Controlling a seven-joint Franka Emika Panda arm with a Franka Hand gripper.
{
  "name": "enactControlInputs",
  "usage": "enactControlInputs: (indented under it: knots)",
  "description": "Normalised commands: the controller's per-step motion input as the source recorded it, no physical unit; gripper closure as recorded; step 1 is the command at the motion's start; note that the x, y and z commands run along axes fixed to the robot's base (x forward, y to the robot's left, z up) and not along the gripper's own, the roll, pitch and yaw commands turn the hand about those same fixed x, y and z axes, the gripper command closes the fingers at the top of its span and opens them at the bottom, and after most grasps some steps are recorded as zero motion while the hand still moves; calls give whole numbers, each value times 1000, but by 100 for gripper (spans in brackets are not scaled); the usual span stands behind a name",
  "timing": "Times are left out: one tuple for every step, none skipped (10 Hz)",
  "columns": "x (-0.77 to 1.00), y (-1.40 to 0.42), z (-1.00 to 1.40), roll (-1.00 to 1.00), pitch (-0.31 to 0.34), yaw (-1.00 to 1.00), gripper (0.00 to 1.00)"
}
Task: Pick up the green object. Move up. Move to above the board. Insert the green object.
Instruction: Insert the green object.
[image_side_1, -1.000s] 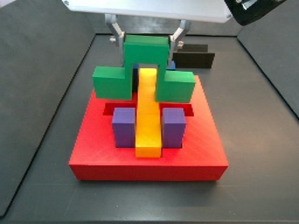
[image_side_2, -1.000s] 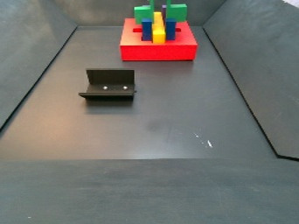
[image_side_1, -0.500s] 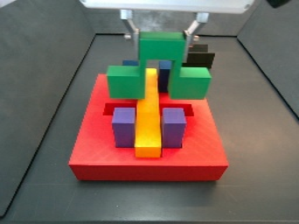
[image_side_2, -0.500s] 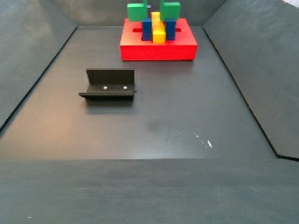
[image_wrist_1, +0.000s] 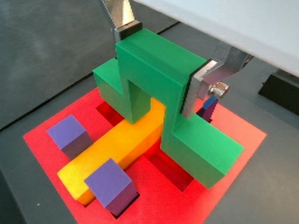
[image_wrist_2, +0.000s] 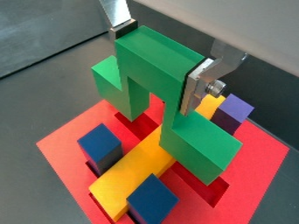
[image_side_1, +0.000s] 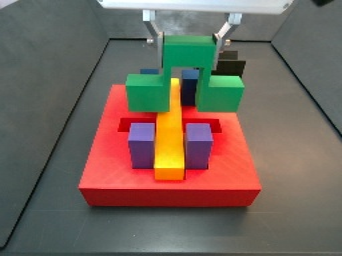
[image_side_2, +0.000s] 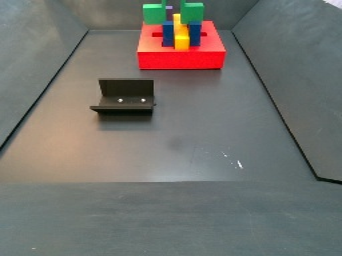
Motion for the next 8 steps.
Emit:
enactControlInputs:
  knots:
    - [-46,83,0,-60,-49,-43,100]
    - [-54,0,0,-31,-40,-69,100]
    - [-123,0,0,0,-37,-83,100]
    - [-303,0,-117,0,-49,-146,100]
    - [-223,-9,-74,0,-37,-129,100]
    - [-231,-26,-94,4,-20,-120,100]
    - [-117,-57,0,0,-10,-37,100]
    - [-37,-89,-63,6,-19,0,100]
